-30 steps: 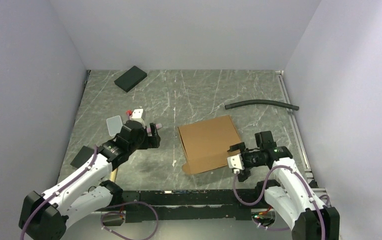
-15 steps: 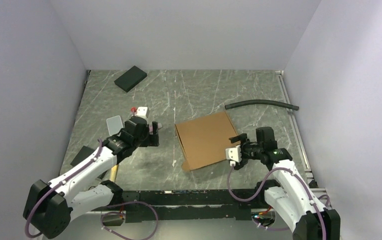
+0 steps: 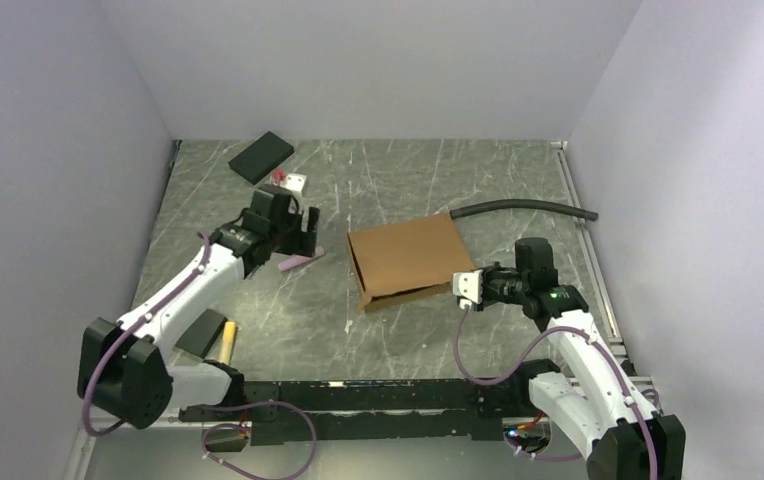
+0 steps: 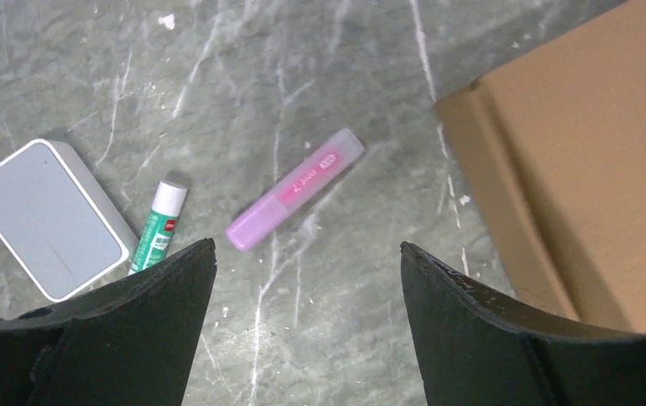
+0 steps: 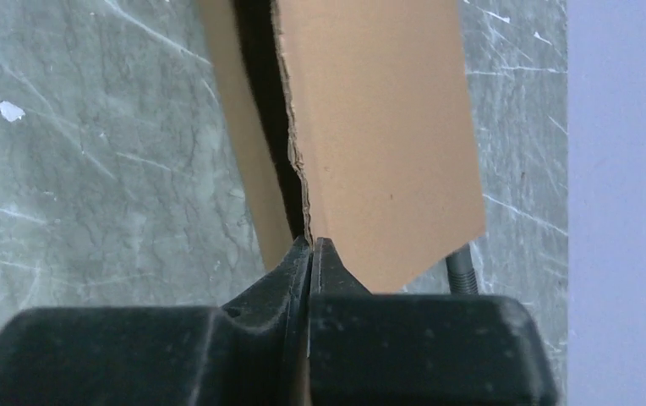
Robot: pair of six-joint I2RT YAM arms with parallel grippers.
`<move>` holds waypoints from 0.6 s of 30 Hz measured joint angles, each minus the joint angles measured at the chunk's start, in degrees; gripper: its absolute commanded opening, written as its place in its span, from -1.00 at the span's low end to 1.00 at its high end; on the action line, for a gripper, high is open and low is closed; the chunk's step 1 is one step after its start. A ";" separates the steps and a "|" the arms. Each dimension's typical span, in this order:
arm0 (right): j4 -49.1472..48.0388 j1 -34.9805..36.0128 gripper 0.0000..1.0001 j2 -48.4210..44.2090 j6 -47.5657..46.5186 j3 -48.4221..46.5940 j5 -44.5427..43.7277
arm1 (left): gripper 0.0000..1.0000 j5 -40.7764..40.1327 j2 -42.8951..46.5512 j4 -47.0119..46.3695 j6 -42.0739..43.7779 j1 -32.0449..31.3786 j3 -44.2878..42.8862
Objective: Fold the paper box
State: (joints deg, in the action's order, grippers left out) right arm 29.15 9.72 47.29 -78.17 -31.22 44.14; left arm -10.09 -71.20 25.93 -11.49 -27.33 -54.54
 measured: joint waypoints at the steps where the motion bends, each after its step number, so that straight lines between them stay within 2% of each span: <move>1: -0.17 0.15 -1.00 0.13 0.44 0.00 0.09 | 0.63 1.62 -0.90 0.39 0.04 2.01 -0.74; 4: -1.49 0.42 -1.00 0.48 2.16 -0.02 0.02 | 0.63 9.05 -4.66 1.57 0.48 8.96 -2.36; 6: -2.34 0.42 -1.00 0.70 3.41 -0.07 0.02 | 0.64 12.44 -7.56 2.89 2.16 11.26 -3.23; 11: -4.72 0.52 -1.00 1.57 6.62 -0.35 -0.17 | 0.68 19.56 -15.34 4.98 13.05 11.32 -5.46; 18: -5.73 0.85 -1.00 3.76 9.84 -2.01 -0.46 | 0.65 28.41 -16.68 -0.20 28.72 11.23 -3.39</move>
State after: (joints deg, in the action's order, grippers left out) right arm 23.42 10.57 51.05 -68.34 -33.23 43.68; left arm 18.33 -87.88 25.74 17.23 -16.10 -57.93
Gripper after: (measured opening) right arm 0.018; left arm 0.840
